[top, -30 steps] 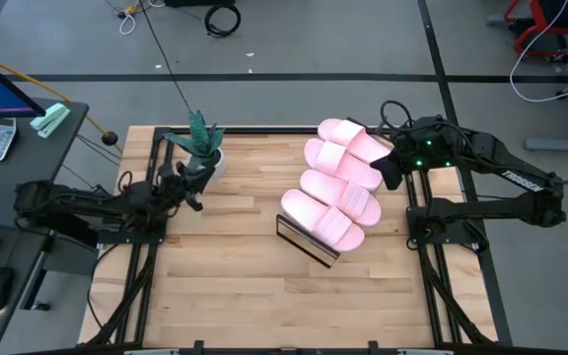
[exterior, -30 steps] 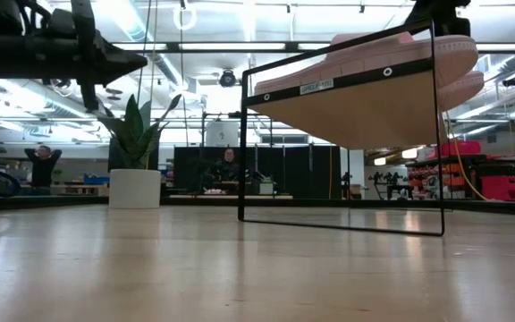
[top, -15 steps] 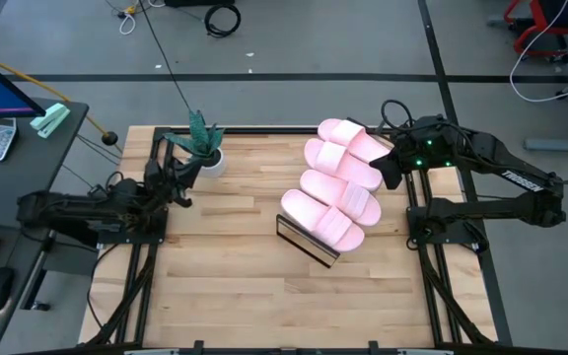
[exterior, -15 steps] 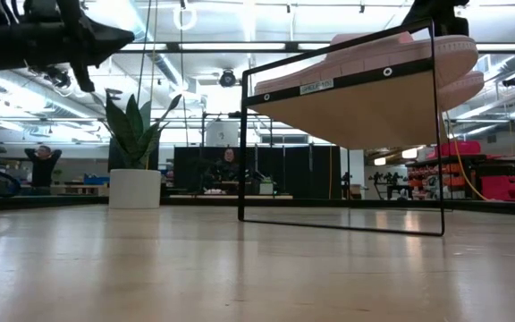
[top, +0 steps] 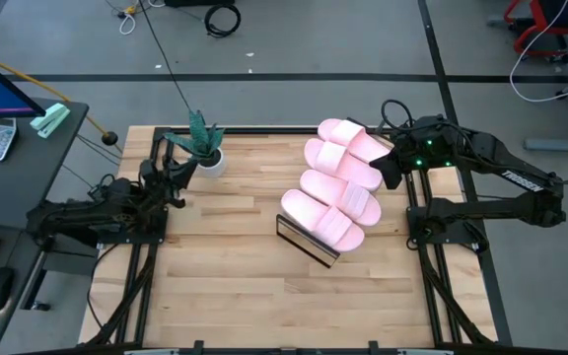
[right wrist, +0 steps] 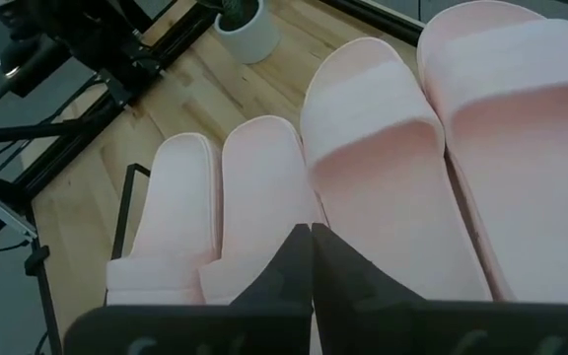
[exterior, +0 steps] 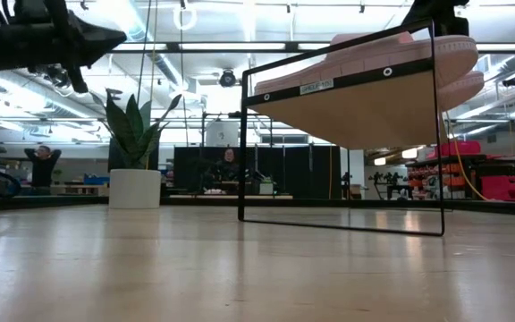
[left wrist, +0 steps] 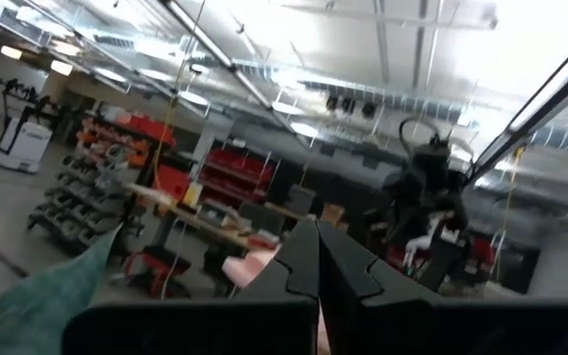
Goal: Pick and place slides into the shelf
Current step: Return to Home Position
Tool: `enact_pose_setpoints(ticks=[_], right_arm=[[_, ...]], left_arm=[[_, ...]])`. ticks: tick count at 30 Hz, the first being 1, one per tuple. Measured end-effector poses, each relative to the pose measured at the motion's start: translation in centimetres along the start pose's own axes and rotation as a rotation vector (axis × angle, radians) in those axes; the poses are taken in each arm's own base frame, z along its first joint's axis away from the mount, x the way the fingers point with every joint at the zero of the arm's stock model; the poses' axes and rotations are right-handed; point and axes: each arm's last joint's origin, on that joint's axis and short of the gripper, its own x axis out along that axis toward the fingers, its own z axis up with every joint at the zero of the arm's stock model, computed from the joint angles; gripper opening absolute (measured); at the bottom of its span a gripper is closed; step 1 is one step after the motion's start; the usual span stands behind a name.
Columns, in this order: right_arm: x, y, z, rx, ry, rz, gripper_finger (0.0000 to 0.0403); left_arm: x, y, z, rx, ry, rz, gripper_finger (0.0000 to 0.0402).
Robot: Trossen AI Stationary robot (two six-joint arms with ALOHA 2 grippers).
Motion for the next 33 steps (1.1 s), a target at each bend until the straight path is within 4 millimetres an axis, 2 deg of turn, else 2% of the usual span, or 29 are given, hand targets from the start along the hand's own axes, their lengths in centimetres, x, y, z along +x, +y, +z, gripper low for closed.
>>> enact_pose_setpoints(ticks=[4,12,17,24,33], right_arm=[[0.0,0.0,0.0,0.001,0.000,0.000,0.0000],[0.0,0.0,0.0,0.010,0.000,0.000,0.0000],[0.0,0.0,0.0,0.023,0.000,0.000,0.0000],[0.0,0.0,0.0,0.024,0.000,0.000,0.0000],[0.0,0.0,0.0,0.023,0.000,0.000,0.0000]], left_arm=[[-0.3,0.3,-0.5,0.026,0.060,0.016,0.0000],[-0.4,0.1,-1.2,-0.028,0.160,-0.102,0.0000],[-0.4,0.1,-1.3,-0.018,0.167,-0.094,0.0000],[-0.3,-0.1,-0.3,0.021,0.060,-0.097,0.0000],[-0.5,-0.2,-1.5,-0.041,0.198,-0.157,0.0000]])
